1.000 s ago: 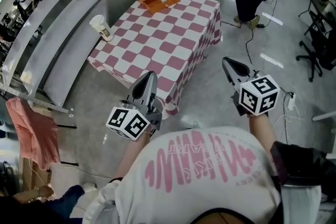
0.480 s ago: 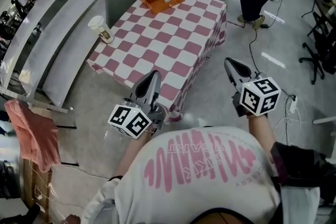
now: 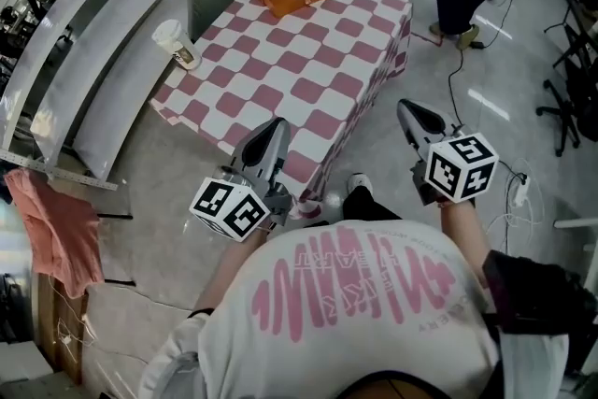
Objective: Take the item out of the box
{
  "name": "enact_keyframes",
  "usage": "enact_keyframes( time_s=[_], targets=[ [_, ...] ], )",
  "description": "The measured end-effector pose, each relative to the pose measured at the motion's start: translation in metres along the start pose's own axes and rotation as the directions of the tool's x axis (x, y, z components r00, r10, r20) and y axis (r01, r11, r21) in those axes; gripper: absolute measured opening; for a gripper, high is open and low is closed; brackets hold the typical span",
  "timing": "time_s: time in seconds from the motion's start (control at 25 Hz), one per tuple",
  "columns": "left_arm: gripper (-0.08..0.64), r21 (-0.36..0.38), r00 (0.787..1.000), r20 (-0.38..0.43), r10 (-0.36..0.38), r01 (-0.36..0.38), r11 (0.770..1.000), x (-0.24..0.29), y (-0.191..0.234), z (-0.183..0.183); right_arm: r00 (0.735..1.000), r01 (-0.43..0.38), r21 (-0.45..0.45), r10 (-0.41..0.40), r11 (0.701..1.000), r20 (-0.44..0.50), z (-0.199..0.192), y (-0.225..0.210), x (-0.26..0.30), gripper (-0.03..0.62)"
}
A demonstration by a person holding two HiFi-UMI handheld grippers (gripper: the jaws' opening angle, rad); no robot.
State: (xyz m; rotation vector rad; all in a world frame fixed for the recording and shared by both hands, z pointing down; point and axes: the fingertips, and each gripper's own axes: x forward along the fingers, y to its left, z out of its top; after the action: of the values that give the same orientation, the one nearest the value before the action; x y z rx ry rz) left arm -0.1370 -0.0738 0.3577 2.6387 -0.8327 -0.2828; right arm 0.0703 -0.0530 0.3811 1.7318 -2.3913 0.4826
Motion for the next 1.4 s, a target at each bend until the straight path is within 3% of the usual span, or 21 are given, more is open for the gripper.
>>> enact_keyframes(
  time_s=[0.36,0.68,1.08,1.4],
  targets=[
    [0.008,0.037,0.998,0.049,0.043,-0.045,0.998,0.048,0.031,0.019,0.997,-0.073,-0.031,0.074,0.997,0.029,0.032,-0.036,0.060,0.005],
    [0.008,0.023,0.987,0.076,0.139,-0.141,0.990,0.114,0.074,0.029,0.985,-0.173,-0.047,0.174,0.984,0.018,0.070,-0.087,0.137,0.005],
    [0.008,0.012,0.955,0.125,0.268,-0.272,0.962,0.175,0.118,0.059,0.949,-0.316,-0.065,0.316,0.947,-0.004,0.129,-0.130,0.234,0.005],
    [0.008,-0.010,0.927,0.106,0.360,-0.361,0.932,0.202,0.153,0.065,0.914,-0.404,-0.056,0.402,0.913,-0.050,0.143,-0.147,0.305,0.005]
  ],
)
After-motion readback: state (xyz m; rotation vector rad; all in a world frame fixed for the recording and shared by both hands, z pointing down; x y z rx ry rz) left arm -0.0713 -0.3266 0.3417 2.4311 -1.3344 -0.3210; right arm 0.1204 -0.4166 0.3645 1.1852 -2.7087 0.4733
